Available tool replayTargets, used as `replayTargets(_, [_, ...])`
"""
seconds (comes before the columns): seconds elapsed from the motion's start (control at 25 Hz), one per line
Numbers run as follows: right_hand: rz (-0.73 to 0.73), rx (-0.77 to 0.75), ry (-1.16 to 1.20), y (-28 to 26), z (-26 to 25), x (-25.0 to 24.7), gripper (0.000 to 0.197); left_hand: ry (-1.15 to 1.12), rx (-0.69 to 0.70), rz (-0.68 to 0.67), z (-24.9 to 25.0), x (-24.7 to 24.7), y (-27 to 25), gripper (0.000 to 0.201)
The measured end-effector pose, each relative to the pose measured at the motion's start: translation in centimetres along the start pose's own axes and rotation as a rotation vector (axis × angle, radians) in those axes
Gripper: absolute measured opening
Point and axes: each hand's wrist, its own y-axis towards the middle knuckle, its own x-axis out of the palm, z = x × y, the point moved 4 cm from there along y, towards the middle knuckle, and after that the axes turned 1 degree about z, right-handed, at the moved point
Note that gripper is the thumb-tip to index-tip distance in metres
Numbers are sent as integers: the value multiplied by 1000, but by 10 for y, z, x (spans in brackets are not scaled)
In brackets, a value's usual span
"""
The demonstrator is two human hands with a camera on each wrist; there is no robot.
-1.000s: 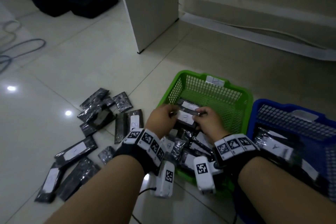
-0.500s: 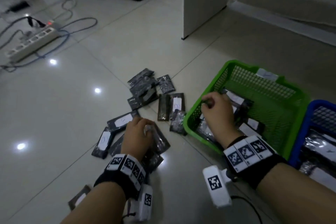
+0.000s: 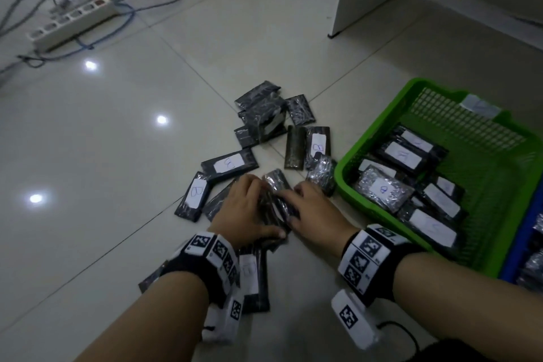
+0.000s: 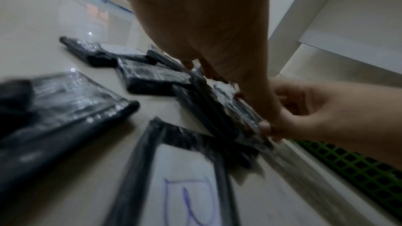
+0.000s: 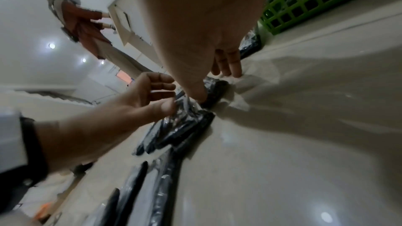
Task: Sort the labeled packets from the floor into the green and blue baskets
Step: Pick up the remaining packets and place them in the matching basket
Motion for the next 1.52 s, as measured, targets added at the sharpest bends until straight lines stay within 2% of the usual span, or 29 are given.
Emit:
replayTargets(0.08, [1,-18,-48,2,1,4,60,59,99,-156,-8,-4,-5,97])
replayTargets(0.16, [34,30,-42,1,1,5,58,101,147,-221,-13,-5,-10,97])
replayTargets(0.24, [68,62,-39,0,1,6,54,127,174,-223,-12,-1,-13,96])
replayTargets(0.36, [65,58,-75,1,-3,7,49,77,203,-175,-11,-2,-15,68])
replayTargets(0.4, [79,60,-56,2,-5,4,47,31,183,-173,-10,-5,-13,59])
replayTargets(0.48, [137,104,131,3,-7,-8,40,-95,98,-117,-10,-15,-9,43])
replayTargets(0.6, [272,235,439,4,-8,-29,27,-350,-193,105,-21,-32,3,19])
replayTargets(0.72, [369,310,684,6,-5,-46,22,-837,-388,194,-24,-35,14,25])
replayTargets(0.8, [400,327,796,4,0,-56,24,-1136,-417,212,-9,-37,19,24])
replayTargets(0.88, [466,347,874,0,10,-69,27,-1228,-399,202,8,-39,27,25])
replayTargets(1.04, [580,361,1043,-17,35,-88,19,-1310,-345,162,40,-33,48,30])
replayTargets(1.16, [722,335,1070,-37,61,-111,19,-1284,-275,115,76,-24,62,33])
replayTargets(1.24, [823,388,1091,-51,91,-123,19,-1256,-238,89,103,-17,70,30])
replayTargets(1.32, [876,514,962,-65,128,-133,16,-1232,-228,76,131,-8,79,26])
replayTargets(1.4, [819,594,849,-70,153,-132,12,-1169,-240,95,145,3,88,20])
replayTargets(1.52, [714,589,828,-67,176,-126,22,-1037,-236,137,165,19,105,24])
